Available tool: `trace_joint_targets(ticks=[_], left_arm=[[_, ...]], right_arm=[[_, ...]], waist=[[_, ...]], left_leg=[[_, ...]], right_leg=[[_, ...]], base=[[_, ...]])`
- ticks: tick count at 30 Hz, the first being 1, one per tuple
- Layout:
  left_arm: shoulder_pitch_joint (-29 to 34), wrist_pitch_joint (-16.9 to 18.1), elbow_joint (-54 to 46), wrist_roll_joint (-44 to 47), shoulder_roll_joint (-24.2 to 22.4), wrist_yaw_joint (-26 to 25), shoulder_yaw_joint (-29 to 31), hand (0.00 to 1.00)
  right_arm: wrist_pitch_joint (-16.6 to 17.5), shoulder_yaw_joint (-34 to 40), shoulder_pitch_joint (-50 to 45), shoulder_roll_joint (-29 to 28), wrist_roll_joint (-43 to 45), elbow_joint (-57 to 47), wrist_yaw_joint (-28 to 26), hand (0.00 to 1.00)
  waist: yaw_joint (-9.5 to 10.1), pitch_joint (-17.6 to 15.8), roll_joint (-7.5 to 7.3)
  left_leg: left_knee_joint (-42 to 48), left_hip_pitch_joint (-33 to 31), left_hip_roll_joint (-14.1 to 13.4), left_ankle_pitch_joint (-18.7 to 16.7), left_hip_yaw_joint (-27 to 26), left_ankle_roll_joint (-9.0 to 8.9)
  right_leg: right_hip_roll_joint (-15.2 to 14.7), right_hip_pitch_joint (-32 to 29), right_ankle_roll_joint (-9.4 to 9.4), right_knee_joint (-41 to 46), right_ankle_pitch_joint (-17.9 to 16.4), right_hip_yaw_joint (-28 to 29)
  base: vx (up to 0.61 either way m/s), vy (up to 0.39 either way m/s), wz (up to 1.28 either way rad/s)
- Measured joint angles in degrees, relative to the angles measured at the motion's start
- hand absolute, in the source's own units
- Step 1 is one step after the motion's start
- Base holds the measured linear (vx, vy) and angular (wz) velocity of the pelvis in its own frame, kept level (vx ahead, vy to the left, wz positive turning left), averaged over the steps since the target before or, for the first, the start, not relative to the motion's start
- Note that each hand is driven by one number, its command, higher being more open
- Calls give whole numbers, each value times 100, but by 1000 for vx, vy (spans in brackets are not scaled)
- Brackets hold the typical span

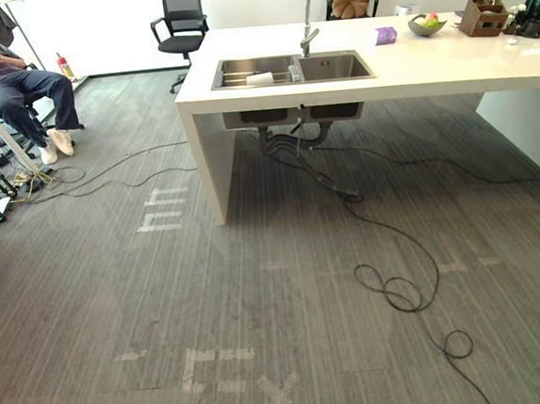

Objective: Walk over to the sink, pick up the cup, carry it to the dishwasher, place the cup inside the dishwasher, then close the dishwasher door

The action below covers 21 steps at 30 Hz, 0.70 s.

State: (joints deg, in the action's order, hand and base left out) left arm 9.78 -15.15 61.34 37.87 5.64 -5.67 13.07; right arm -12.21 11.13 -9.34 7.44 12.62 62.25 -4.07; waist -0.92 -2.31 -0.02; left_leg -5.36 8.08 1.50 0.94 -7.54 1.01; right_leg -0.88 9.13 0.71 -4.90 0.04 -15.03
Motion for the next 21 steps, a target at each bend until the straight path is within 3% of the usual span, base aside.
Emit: trace_joint_targets(ticks=[8,21], left_arm=[[14,83,-4,306,-118,-395,268,100],[34,169,-3,412,-162,-508,354,100]], right_arm=[[241,-7,-7,-21,165,-4,-28,100],[234,-4,-9,-24,378,-10,-39,100]], waist=[[3,-94,-20],[2,-146,-32]], left_leg=[[-1,1,19,15,78,22],[1,17,101,24,276,44]], right_leg=[[-18,34,11,0,-7,-85],[-115,67,93,145,-120,-273]], base=[[-25,-1,5],[-20,3,8]])
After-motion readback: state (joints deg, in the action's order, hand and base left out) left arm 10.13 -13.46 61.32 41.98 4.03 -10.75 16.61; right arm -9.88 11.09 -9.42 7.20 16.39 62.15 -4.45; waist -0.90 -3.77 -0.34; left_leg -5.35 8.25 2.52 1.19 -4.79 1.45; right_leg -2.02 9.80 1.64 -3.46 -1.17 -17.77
